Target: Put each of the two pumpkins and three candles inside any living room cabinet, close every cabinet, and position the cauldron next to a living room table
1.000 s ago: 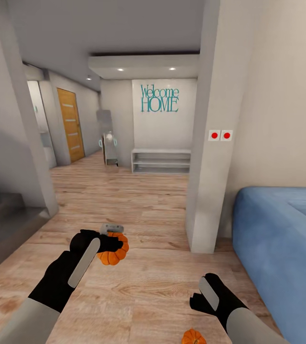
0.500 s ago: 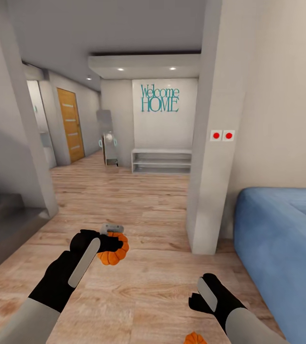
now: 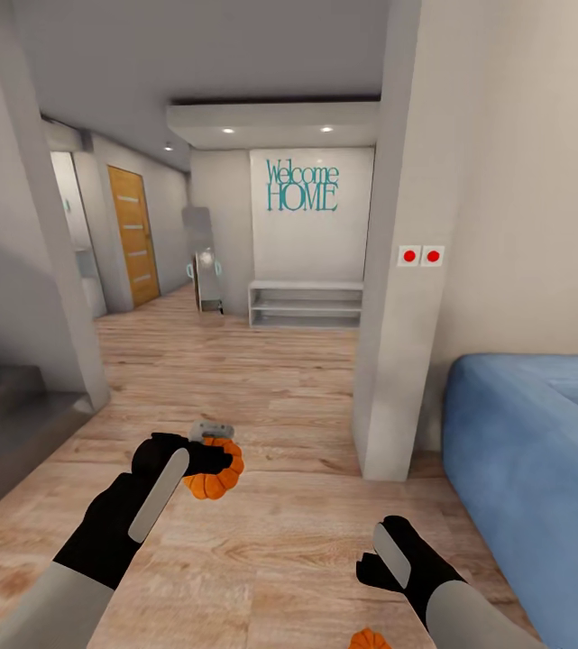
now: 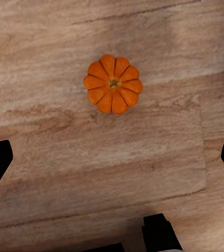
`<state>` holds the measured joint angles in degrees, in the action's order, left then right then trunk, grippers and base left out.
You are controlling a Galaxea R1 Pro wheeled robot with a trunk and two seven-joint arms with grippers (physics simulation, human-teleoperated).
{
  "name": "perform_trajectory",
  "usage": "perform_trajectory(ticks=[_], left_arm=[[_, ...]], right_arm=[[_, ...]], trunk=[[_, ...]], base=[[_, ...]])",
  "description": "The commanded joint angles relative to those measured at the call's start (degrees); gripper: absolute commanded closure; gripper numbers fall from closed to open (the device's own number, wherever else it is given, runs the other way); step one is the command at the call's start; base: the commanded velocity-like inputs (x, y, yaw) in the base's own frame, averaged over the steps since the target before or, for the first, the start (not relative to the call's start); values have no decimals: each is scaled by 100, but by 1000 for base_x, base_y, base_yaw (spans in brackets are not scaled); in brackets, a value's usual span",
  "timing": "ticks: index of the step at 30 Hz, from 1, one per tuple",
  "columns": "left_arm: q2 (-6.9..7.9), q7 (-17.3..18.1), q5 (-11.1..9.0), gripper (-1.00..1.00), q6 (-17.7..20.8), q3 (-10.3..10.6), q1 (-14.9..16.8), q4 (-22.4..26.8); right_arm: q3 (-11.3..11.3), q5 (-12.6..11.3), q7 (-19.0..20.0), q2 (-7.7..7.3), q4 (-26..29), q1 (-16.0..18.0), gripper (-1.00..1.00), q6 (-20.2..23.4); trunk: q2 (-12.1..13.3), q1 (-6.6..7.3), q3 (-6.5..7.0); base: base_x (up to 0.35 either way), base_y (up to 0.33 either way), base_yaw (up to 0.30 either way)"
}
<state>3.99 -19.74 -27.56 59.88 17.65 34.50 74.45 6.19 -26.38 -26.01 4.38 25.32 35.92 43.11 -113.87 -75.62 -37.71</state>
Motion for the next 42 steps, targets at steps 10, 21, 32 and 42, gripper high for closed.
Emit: perform_trajectory(ticks=[10,21,32,42], left_arm=[[1,-65,-50,100,12,17,4,0],[5,-65,-48,100,12,19,8,-15],[4,-63,-48,100,12,20,8,-18],[-3,-65,-48,100,12,20,9,-18]], right_arm=[[64,-52,407,-36,-1,3,-100,31],[66,-52,436,-37,-6,3,-100,31],[66,-52,578,-64,-17,-6,-100,39],[66,-44,588,-62,-19,-10,-100,32]], trunk=[[-404,-219,-186],[-845,-461,-384],[-1287,-702,-581],[-1688,-922,-761]], base=[[0,0,0],[0,0,0],[0,0,0],[0,0,0]])
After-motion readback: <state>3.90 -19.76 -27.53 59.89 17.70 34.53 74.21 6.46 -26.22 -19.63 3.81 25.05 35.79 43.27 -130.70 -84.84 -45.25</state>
